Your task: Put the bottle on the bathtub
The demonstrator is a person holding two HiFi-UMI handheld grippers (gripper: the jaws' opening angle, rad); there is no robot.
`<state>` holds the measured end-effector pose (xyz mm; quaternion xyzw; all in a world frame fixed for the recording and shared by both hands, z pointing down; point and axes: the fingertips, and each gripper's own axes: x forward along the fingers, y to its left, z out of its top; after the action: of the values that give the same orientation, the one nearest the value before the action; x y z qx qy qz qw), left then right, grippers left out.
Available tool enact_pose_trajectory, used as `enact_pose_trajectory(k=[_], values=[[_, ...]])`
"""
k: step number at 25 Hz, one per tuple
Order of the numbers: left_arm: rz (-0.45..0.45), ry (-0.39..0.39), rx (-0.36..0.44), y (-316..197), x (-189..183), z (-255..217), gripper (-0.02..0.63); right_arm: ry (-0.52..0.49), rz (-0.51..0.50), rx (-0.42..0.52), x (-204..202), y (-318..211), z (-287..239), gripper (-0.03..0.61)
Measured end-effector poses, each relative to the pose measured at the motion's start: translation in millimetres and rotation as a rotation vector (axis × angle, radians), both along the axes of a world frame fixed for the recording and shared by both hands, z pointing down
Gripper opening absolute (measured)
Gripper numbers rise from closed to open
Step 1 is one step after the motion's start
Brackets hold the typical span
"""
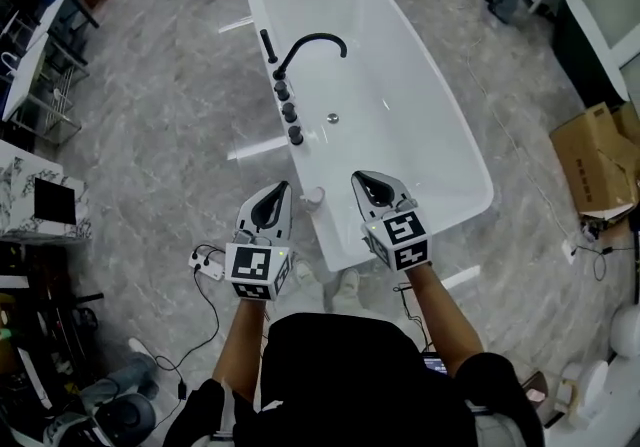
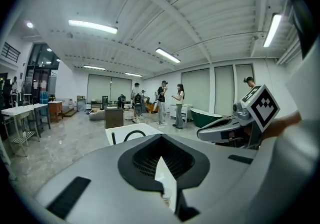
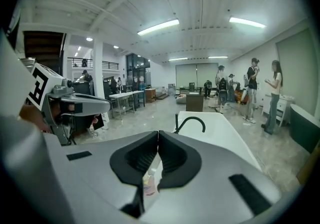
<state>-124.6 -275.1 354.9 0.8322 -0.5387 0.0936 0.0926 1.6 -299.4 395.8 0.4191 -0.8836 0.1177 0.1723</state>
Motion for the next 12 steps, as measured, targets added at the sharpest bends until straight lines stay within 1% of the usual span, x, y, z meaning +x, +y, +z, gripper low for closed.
enact_pose_trajectory(k=[4, 9, 12], values=[[0.005, -0.002, 0.045, 7, 4, -35, 0.014, -0.023, 0.025, 0.052, 11, 9, -35, 0.023], [-0.006, 0.002, 0.135, 18, 4, -76, 0.014, -0.042, 0.035, 0.139, 21, 18, -74, 0.023], [-0.005, 0.002, 0.167, 25, 9, -94, 0.014, -0.051, 0.049, 0.183, 31, 23, -94, 0.023]])
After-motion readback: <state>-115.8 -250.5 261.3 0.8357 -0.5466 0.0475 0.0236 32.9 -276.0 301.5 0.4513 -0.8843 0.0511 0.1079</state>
